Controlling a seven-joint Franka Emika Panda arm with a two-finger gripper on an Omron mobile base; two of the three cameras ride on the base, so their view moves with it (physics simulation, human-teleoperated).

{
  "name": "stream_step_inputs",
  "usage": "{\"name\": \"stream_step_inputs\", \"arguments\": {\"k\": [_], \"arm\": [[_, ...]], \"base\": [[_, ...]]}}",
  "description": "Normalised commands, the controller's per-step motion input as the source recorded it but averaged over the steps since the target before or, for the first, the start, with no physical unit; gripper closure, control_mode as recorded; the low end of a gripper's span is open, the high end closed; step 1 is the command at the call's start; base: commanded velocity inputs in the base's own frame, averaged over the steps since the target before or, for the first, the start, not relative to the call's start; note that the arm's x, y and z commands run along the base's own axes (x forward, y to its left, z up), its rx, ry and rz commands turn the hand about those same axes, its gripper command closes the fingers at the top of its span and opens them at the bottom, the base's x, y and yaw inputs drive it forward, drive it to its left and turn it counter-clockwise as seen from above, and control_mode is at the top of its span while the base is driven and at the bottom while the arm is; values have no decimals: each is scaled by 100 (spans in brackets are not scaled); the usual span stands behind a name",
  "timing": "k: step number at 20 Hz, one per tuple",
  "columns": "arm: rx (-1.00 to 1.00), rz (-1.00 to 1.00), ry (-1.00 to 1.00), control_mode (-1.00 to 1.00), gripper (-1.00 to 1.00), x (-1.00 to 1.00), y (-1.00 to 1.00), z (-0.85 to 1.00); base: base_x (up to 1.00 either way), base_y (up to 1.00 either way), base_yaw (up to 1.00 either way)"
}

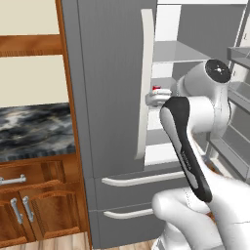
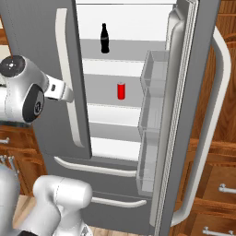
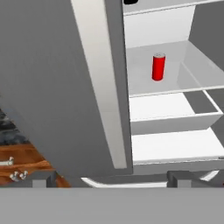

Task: Open the fridge, grab two sodas, and place both sodas inside the bowl with ice on the dining counter.

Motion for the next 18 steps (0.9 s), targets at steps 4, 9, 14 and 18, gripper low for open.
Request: {"name": "stream_step_inputs", "arguments": {"k": [4, 9, 14, 18], "arm": [[-3, 0, 1, -100, -100, 43, 0, 0], [-3, 0, -1, -100, -100, 43, 9, -11], [-2, 1, -2, -100, -100, 50, 4, -10], [-2, 0, -5, -100, -100, 47, 1, -9]], "base": [[0, 0, 0], [0, 0, 0], [0, 0, 0], [0, 0, 0]]}}
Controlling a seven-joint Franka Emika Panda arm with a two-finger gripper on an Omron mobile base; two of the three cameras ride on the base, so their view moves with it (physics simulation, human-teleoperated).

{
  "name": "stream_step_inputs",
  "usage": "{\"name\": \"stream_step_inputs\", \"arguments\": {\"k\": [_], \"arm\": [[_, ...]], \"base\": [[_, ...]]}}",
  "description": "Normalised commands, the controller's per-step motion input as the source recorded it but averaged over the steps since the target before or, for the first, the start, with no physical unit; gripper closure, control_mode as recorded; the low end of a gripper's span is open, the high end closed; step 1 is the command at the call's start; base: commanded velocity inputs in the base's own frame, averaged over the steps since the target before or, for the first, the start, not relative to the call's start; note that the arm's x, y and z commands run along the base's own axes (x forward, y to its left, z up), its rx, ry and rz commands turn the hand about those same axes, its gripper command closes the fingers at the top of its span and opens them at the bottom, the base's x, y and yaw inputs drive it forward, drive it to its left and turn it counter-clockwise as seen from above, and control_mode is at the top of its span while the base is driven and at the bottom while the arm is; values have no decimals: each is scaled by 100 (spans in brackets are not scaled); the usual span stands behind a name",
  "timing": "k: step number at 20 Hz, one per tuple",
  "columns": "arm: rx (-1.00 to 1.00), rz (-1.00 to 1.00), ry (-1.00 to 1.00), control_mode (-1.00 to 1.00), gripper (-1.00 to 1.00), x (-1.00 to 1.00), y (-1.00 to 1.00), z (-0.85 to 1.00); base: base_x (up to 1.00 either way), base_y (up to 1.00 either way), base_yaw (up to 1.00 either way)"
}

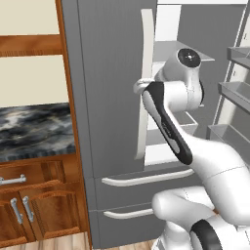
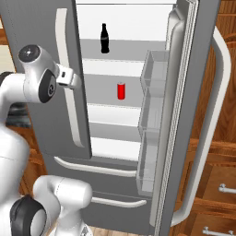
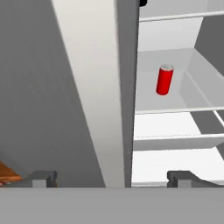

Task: Open the fridge, grab two sodas, and place both sodas inside the bowl with ice on the dining counter.

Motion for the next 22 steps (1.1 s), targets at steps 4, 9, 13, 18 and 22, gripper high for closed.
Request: {"name": "stream_step_inputs", "arguments": {"k": [4, 9, 13, 18, 22], "arm": [[-2, 0, -1, -100, -100, 47, 3, -8], [-4, 0, -4, -100, -100, 45, 5, -15], [-3, 0, -7, -100, -100, 42, 8, -16], [-2, 0, -10, -100, -100, 35, 2, -14], [0, 0, -8, -100, 100, 43, 0, -15]], "base": [[0, 0, 0], [0, 0, 0], [0, 0, 0], [0, 0, 0], [0, 0, 0]]}}
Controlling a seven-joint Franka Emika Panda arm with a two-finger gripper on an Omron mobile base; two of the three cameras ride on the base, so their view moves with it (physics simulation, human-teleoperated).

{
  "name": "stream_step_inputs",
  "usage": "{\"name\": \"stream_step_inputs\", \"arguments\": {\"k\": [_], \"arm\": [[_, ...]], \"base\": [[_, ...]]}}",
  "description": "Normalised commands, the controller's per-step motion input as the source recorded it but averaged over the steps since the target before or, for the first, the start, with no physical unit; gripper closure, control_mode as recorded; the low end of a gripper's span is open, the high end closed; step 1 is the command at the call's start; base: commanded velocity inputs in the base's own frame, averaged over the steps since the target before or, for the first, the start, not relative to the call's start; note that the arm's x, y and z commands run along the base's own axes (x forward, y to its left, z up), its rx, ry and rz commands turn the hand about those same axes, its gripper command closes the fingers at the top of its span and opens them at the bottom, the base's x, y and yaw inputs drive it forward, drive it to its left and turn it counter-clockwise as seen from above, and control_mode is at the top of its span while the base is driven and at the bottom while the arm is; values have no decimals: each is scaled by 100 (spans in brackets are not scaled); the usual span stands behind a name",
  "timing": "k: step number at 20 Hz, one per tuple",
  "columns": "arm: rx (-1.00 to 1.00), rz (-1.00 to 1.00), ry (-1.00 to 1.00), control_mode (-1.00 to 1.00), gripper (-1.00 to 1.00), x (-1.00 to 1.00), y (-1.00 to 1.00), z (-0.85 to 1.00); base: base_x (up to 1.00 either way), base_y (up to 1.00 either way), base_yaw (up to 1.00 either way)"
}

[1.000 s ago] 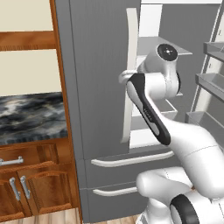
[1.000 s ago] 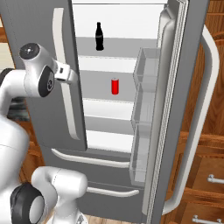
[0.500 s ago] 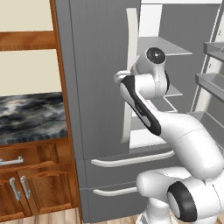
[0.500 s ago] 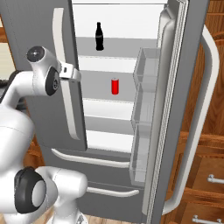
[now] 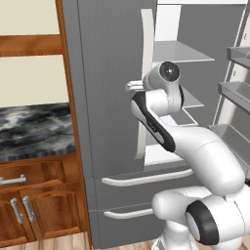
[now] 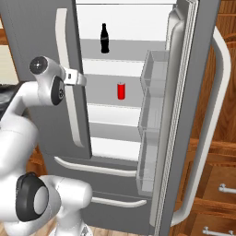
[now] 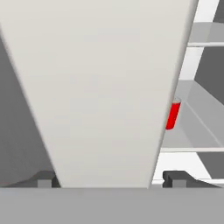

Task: Open the fridge, grab two sodas, and place both sodas inside the bowl with ice on the dining counter.

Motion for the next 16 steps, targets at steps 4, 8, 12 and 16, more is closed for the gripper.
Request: {"name": "stream_step_inputs", "arguments": {"k": [4, 8, 12, 16], "arm": [[0, 0, -4, -100, 100, 38, 0, -12], [0, 3, 0, -100, 100, -1, 19, -1], [0, 12, 0, -100, 100, -32, 63, -9], [0, 10, 0, -100, 100, -44, 87, -12]], "base": [[0, 0, 0], [0, 0, 0], [0, 0, 0], [0, 0, 0]]}}
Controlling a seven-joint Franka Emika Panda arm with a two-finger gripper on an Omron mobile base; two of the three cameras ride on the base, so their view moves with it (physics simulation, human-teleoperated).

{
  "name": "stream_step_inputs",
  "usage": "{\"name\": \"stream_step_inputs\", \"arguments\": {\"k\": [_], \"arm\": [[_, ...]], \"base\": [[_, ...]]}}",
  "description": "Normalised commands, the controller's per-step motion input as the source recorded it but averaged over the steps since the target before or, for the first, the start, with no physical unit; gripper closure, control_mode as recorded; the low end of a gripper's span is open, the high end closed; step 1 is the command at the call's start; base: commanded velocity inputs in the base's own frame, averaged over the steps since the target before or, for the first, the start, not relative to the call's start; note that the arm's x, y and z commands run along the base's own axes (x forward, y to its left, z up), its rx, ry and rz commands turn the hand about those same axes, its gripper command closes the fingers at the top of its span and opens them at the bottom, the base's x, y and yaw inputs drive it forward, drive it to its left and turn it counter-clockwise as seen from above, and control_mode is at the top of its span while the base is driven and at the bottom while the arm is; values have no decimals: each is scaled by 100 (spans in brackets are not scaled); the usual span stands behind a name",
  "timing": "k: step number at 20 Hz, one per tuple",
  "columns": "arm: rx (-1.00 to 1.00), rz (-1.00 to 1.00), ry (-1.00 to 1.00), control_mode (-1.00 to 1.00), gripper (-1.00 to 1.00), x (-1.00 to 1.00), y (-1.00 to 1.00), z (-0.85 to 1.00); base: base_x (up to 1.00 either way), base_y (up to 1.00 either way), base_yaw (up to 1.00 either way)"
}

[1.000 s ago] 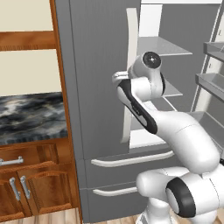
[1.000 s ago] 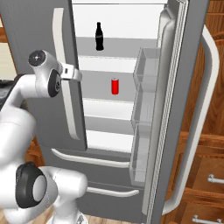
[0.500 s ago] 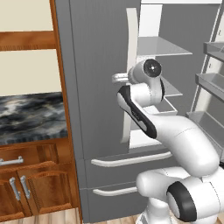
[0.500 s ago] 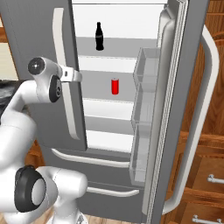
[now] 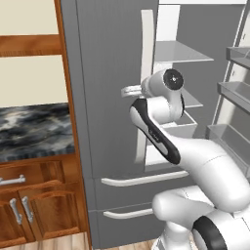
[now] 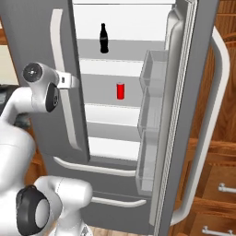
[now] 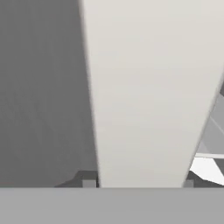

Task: Open the fridge, grab two sodas, and place both sodas inside the bowl with ice on the dining counter.

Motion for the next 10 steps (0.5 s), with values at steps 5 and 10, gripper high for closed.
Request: {"name": "stream_step_inputs", "arguments": {"k": [5, 10], "arm": [[0, 10, 0, -100, 100, -59, 99, -15], [0, 9, 0, -100, 100, -72, 100, -15]], "base": [[0, 0, 0], [0, 0, 0]]}}
